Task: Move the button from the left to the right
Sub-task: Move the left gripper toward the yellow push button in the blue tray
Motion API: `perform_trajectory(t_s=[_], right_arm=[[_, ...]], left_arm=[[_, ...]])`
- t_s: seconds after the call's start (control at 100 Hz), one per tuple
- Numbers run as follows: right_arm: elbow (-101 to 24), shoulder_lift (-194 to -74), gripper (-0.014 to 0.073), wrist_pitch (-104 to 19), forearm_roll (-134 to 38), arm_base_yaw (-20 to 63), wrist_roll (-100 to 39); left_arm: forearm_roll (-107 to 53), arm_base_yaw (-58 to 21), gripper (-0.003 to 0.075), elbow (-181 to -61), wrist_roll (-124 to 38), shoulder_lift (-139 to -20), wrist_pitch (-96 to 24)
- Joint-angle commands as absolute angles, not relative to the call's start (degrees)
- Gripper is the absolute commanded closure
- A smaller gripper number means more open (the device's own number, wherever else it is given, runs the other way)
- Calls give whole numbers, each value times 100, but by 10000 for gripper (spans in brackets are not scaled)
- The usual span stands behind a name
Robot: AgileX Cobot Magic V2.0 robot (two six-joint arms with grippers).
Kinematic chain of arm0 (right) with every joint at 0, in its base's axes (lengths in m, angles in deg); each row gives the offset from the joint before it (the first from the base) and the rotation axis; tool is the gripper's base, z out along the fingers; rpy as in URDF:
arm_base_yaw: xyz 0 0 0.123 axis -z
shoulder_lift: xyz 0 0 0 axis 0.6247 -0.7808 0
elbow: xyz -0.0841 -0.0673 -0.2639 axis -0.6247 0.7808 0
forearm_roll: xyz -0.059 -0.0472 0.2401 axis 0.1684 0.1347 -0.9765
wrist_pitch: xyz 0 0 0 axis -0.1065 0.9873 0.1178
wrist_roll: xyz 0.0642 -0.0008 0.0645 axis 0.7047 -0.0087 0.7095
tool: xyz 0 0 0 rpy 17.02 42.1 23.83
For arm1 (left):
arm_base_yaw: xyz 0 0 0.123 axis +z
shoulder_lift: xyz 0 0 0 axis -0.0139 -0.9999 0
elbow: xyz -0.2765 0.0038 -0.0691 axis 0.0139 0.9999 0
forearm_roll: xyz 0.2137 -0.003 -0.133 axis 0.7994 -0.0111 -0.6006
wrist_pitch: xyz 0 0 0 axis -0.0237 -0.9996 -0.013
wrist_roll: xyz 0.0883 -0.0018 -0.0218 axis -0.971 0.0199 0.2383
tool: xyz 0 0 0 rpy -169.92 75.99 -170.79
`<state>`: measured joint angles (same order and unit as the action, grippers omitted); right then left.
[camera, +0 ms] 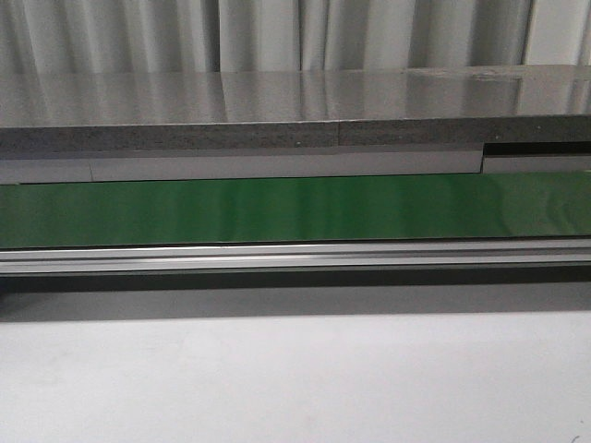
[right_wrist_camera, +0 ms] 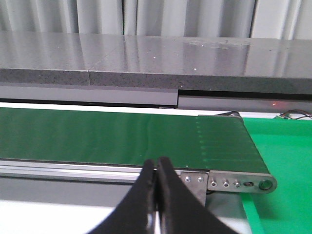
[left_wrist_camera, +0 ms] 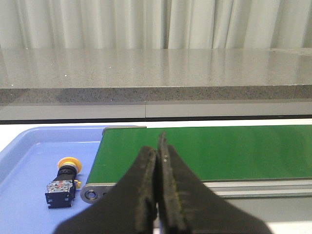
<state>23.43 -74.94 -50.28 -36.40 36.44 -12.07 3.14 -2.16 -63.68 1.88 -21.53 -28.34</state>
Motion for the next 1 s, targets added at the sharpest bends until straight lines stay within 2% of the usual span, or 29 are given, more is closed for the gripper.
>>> perform_trajectory(t_s=[0.0, 0.54, 0.72, 0.99], right_arm=[[2259, -7375, 661, -5541, -3579, 3687, -1215], [2259, -7375, 661, -5541, -3579, 3687, -1215], [2259, -7375, 661, -5541, -3579, 3687, -1215], [2259, -7375, 661, -5541, -3579, 3687, -1215]], left_arm=[[308, -178, 740, -6166, 239, -1982, -2368], [145, -178, 740, -6475, 239, -1997, -2453], [75, -178, 740, -7399, 239, -2481, -3575], [49, -178, 740, -9277, 239, -4361, -5214]])
